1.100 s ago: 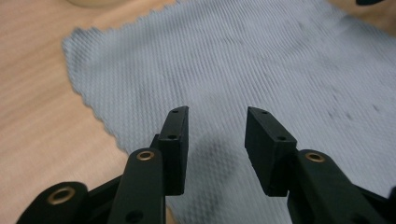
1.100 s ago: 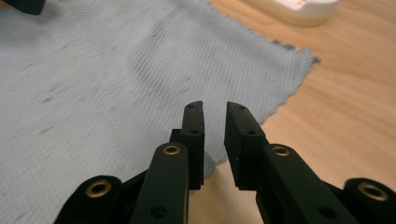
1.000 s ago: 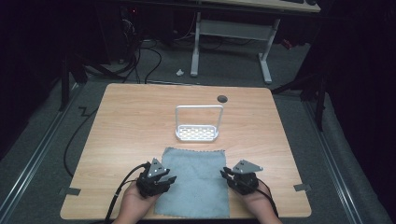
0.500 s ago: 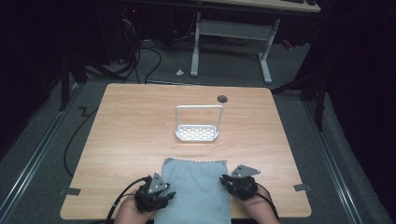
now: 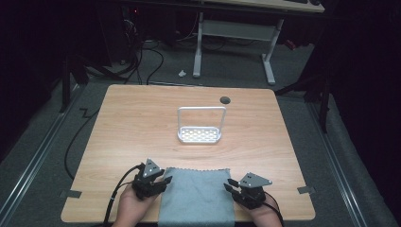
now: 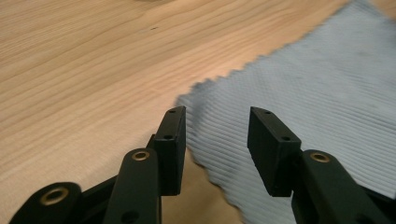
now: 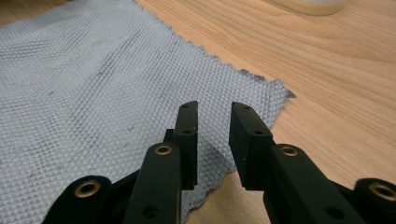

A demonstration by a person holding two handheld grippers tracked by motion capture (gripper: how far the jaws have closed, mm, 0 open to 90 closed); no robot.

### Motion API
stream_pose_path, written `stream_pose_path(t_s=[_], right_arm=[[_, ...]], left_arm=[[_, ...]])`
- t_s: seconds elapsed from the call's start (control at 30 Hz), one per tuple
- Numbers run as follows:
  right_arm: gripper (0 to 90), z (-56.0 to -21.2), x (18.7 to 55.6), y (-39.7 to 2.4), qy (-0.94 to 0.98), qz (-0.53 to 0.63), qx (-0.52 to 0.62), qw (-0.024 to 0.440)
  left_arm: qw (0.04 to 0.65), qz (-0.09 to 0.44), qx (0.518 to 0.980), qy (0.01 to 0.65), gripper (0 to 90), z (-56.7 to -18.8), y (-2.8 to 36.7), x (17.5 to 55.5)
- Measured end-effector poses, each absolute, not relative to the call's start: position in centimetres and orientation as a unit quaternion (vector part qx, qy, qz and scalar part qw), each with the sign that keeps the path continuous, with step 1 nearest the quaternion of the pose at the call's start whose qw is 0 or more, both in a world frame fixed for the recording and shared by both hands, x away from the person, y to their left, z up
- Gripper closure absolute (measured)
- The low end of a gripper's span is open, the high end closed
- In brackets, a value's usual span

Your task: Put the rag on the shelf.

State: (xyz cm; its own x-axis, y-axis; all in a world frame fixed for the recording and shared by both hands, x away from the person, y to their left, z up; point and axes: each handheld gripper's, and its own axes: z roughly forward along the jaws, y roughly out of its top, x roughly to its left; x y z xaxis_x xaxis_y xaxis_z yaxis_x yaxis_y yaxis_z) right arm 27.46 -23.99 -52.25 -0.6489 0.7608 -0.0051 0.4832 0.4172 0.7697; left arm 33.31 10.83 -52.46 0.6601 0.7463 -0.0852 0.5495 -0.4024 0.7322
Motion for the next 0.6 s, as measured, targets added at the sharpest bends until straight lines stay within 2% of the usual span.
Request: stream_pose_path(t_s=[0.13, 0.6], right_arm=[[72.6, -52.11, 27.46, -24.18, 0.817, 0.391, 0.384, 0.181], [72.1, -52.29, 27.66, -23.99, 0.816, 0.393, 0.383, 0.180]], left_arm=[[0.375, 0.143, 0.830, 0.386, 62.1, -52.91, 10.19, 33.69], [0.397, 0.143, 0.827, 0.371, 86.0, -53.36, 9.90, 33.61]])
